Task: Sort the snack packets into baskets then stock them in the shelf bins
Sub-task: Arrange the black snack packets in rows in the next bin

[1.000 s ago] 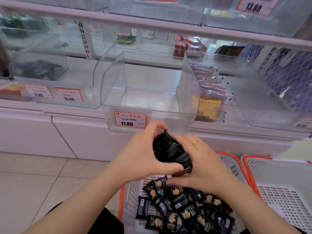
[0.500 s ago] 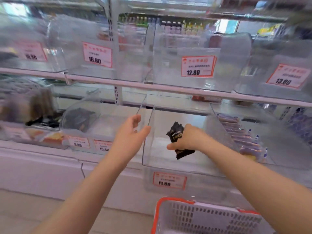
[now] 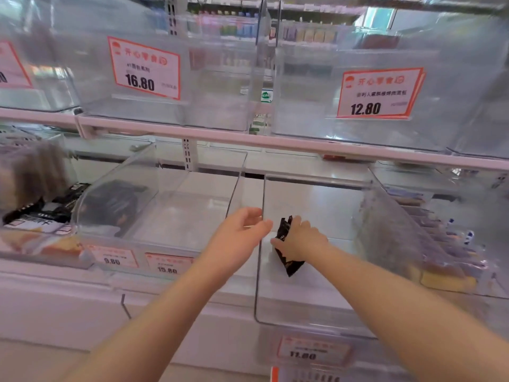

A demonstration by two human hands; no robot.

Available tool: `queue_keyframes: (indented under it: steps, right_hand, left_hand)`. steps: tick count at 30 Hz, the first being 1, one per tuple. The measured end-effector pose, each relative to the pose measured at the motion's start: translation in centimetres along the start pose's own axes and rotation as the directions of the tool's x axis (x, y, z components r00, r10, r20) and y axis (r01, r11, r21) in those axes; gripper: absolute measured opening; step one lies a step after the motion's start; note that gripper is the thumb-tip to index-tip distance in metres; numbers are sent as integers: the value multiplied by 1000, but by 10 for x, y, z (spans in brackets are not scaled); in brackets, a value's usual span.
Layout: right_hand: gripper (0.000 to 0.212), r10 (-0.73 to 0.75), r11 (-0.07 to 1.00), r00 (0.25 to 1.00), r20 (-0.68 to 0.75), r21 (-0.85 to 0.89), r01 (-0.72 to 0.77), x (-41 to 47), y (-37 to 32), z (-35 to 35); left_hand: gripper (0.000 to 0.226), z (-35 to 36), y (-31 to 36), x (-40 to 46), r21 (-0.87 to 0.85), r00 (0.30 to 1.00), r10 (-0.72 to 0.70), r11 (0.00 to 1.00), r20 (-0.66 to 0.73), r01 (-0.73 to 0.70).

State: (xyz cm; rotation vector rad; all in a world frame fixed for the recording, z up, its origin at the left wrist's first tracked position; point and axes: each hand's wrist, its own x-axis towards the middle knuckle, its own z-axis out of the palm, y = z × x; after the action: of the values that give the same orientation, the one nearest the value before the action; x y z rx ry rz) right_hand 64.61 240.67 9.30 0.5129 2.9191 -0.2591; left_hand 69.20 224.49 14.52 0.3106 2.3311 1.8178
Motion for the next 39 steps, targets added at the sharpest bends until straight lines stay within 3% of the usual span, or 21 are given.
queue_keyframes:
  steps: [3,7,9,11,13,15,20,23,26,31,33,35,37,39]
  right_hand:
    - [93,-31,985,992,124,170,9,2,-5,-10]
    - [94,-292,892,911,290,426,150,-10,9,-29]
    - [93,-394,885,859,326,387,259,-17,18,-29]
    - [107,-445,890,845,296,253,380,-20,22,-22]
    - [112,-445,896,871,209,119,429,-21,21,-13]
    - [102,-434,901,895,102,85,426,-19,19,-6]
    - [74,-243,930,968,-53,272,249,-3,7,1]
    - [71,-112,935,993,-27,336,115,2,-5,2]
    - [83,-19,969,999,-27,244,25,-2,-15,7]
    - [85,-93,996,995,36,2,93,-11,-16,-7]
    - [81,-141,990,988,65,13,141,-24,-13,-20]
    - [61,-261,964,963,70,75,255,-42,-7,-37]
    - [41,-356,917,934,40,207,341,-72,7,-57]
    - [26,-424,839,906,-1,377,393,-110,32,-74]
  left_hand:
    - [36,1,-4,0,-47,999,32,998,-1,-32]
    - [34,4,-9,1,-60,999,44,997,-22,-45]
    - [32,4,-11,1,-64,998,54,996,-20,-55]
    - [28,4,-13,0,-84,998,64,994,-24,-66]
    - [25,5,-13,0,-92,997,63,994,-31,-66]
    - [25,6,-13,-1,-95,997,62,993,-38,-65]
    - [33,6,-11,-5,-44,995,88,995,-39,-90]
    - [35,6,-11,-7,-38,995,96,995,-23,-97]
    - [29,6,-12,-9,-65,993,93,993,-67,-98]
    - [22,5,1,-18,5,956,224,974,-191,-228]
    - [22,1,11,-28,196,901,393,913,-184,-358]
    - [30,-2,25,-41,452,809,583,744,-78,-493]
    - [32,-1,40,-57,568,756,653,607,44,-557]
    - [35,6,54,-78,587,733,664,538,147,-605]
